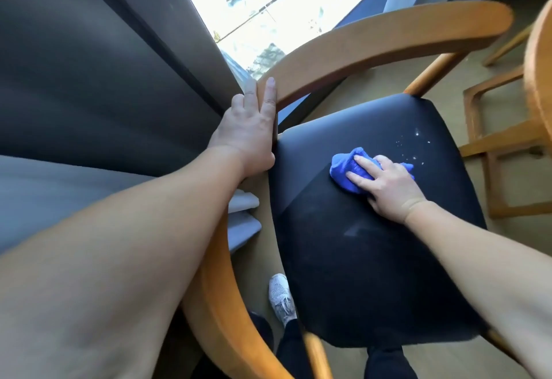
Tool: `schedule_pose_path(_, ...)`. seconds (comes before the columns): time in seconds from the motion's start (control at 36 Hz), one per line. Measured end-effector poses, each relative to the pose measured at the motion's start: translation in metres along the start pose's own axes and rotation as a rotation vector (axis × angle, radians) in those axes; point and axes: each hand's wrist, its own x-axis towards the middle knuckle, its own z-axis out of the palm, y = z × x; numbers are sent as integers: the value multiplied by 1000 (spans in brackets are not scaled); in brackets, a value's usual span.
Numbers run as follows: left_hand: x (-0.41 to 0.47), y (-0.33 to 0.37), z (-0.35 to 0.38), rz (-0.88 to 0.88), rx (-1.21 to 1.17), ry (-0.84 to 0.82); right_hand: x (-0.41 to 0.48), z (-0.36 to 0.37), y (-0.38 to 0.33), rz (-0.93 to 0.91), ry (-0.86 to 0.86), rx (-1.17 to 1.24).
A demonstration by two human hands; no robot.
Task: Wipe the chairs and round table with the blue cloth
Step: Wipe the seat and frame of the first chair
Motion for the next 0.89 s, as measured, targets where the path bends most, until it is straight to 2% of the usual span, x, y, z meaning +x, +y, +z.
schedule_pose_path(0.14, 1, 1, -1, -1, 3, 2, 5, 0, -30, 9, 101, 77)
schedule_pose_path(0.25, 1, 2, -2, 1, 4, -1, 23, 8, -84, -210, 162, 119)
schedule_pose_path(0.31, 1, 2, -1, 0, -9, -6, 32, 13, -112, -296, 92, 100)
schedule_pose_path(0.39, 2, 0, -1, -8, -52, -10, 44, 21, -139, -333, -126, -14)
schedule_pose_path(0.44, 4, -3, -1, -12, -119, -13, 50, 26, -139, -309, -202, -12)
schedule_pose_path(0.58, 11, -13, -5, 31, -255, -9, 53, 29, -124, -403, -226, -57)
schedule_pose_path(0.89, 11, -14, -7, 77, -264, 6, 70, 17, -85, -471, -153, -117)
